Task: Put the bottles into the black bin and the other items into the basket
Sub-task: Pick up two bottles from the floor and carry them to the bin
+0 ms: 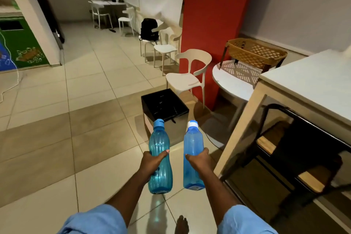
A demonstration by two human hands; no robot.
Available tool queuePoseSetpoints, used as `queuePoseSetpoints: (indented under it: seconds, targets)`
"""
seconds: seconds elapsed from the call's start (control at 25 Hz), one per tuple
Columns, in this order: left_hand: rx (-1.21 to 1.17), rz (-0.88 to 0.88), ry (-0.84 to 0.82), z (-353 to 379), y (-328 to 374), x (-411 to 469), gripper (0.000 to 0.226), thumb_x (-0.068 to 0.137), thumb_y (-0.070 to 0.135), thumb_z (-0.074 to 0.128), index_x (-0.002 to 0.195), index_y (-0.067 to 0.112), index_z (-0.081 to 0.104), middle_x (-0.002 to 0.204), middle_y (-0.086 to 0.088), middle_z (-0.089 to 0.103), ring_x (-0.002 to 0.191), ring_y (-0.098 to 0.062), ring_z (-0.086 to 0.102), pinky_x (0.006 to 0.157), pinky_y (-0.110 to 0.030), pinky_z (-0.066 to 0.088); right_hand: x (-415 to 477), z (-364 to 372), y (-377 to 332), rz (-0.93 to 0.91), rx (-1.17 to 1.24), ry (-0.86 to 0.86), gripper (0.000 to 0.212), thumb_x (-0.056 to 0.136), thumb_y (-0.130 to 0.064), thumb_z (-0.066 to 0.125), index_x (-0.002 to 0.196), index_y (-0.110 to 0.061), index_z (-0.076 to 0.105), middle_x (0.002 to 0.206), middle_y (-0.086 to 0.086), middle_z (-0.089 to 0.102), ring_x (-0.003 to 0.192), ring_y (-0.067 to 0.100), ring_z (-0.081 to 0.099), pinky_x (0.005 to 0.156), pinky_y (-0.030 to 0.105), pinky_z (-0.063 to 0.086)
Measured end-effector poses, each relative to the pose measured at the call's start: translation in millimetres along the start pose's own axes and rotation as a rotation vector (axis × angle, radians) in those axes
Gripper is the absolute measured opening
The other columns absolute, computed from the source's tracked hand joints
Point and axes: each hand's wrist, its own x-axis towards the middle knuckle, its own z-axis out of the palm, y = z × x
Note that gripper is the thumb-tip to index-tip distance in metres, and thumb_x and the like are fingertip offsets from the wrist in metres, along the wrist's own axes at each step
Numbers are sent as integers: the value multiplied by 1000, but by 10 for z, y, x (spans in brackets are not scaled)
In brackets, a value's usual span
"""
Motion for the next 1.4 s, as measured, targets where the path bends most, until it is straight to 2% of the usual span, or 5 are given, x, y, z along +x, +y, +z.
queuePoseSetpoints:
  seconds: [0.44,0.6,0.68,0.92,1.4]
  targets:
    - [48,-58,149,123,922,2220,51,70,45,82,102,9,64,81,-4,69,68,-18,68,49,-21,48,2245,297,-1388,-79,-77,-150,66,77,-29,76,127,-12,37,117,11,56,107,30,59,88,43,53]
    - [163,-118,211,158,1270,3087,62,62,60,81,98,14,60,93,-7,68,85,-26,67,71,-30,56,2973,593,-1838,-81,-51,-161,64,74,-29,78,122,-12,40,118,11,58,105,30,61,88,42,52]
    - [231,-125,225,164,1443,3599,67,57,65,80,99,16,61,93,-6,67,82,-23,66,68,-27,53,3357,807,-2051,-89,-67,-143,66,72,-32,79,122,-12,41,119,11,58,106,30,61,88,41,52]
    - [254,-117,130,148,1843,5151,62,60,61,81,95,11,68,75,4,66,67,-11,63,58,-23,51,4484,1556,-2740,-86,-128,-88,74,69,-33,82,127,-7,43,124,13,57,111,32,59,93,42,51]
    - [298,-206,-34,78,2447,6710,57,63,33,89,110,8,67,105,-11,72,91,-24,69,85,-40,58,5615,2300,-3515,-18,-105,-159,87,71,-38,83,137,-9,34,131,12,51,118,30,56,95,42,50]
